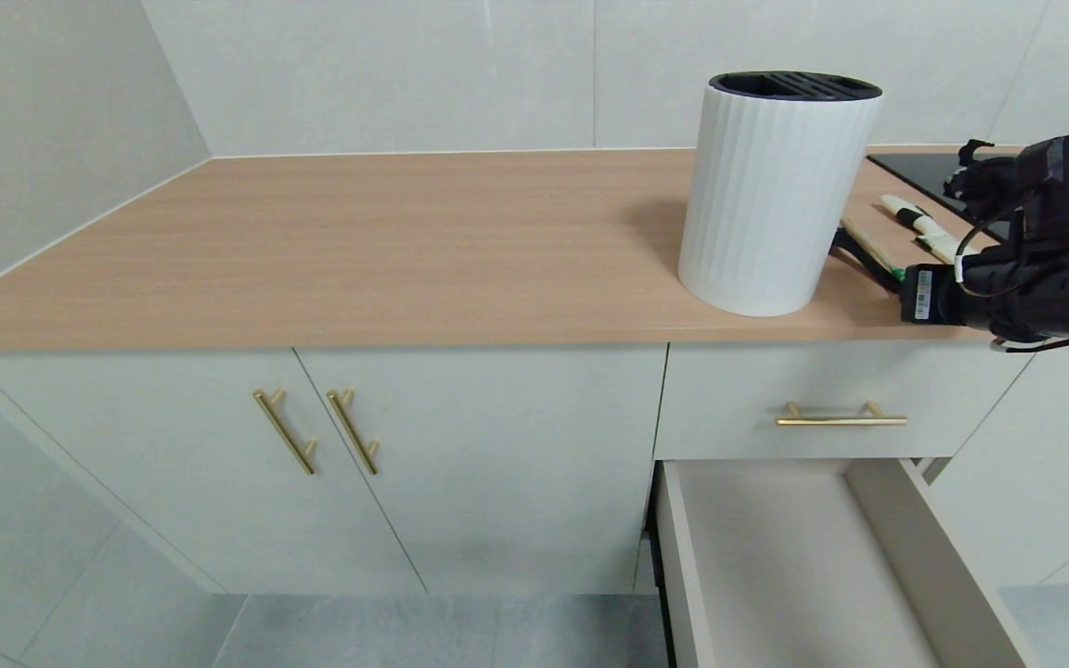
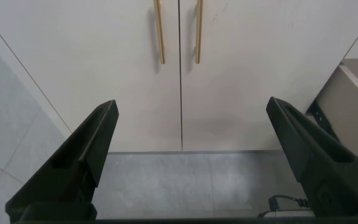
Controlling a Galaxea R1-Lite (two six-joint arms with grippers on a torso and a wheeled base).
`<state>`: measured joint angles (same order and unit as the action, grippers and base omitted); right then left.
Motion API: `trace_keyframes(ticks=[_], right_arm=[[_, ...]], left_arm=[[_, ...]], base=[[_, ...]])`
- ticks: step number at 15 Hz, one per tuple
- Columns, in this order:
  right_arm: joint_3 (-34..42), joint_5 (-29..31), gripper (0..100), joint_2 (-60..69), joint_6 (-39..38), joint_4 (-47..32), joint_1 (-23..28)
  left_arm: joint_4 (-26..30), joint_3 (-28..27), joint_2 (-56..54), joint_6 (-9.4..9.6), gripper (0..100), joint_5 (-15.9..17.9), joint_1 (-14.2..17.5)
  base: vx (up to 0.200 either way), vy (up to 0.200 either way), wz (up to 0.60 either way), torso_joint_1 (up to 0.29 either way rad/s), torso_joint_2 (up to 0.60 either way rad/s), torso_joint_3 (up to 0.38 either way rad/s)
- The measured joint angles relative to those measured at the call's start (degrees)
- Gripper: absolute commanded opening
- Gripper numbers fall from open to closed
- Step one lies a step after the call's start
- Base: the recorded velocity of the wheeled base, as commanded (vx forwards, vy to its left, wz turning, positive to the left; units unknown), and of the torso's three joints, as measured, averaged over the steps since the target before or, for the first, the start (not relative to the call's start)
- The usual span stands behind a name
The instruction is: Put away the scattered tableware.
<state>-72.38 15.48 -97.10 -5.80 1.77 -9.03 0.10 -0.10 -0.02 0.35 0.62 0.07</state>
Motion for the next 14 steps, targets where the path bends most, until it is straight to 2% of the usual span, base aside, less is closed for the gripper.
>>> trace_keyframes(ticks=[5,10,14], right_arm=[[1.34,0.15,0,5.95,-0.49,0.55,-0.13],[7.11,0.11,0,17.83,-2.18,-2.55,-0.61],[9.05,-2.10,0,27.59,-4.60,-17.64,-0.69]], left_arm=[[0.00,0.00,0.00,0.00,100,0.00,0.00],[0.00,0.00,0.00,-0.02,100,0.00,0.00],[0.00,0.00,0.00,0.00,100,0.00,0.00]], base=[[0.000,0.000,0.00,0.000,0.00,0.000],[0.000,0.000,0.00,0.000,0.00,0.000],[0.000,0.000,0.00,0.000,0.00,0.000]])
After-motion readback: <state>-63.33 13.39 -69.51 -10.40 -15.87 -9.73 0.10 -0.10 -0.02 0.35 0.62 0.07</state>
